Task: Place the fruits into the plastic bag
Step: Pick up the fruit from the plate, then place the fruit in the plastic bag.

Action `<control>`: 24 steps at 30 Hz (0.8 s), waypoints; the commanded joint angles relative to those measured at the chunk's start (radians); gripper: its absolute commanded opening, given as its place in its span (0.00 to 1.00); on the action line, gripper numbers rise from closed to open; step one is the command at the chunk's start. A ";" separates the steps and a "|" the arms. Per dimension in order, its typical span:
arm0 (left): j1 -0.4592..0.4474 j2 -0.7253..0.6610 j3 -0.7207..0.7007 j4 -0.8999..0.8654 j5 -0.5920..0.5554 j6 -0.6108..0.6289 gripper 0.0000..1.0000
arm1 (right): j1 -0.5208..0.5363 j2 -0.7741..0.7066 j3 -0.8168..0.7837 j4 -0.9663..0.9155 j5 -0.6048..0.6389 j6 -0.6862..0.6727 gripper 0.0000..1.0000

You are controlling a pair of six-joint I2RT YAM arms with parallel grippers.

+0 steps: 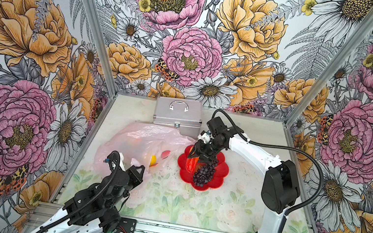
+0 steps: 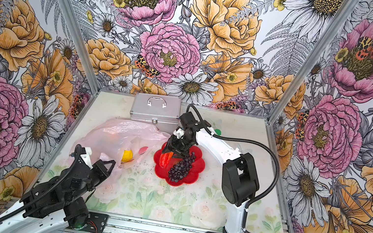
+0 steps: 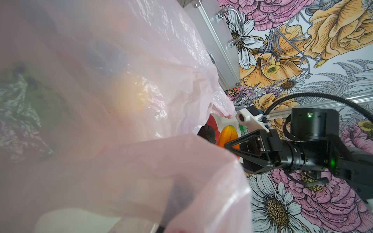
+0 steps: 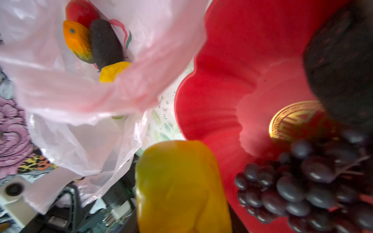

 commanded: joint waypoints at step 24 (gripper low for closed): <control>0.005 0.103 0.063 0.093 0.018 0.053 0.00 | 0.167 0.312 0.318 0.356 -0.105 0.381 0.53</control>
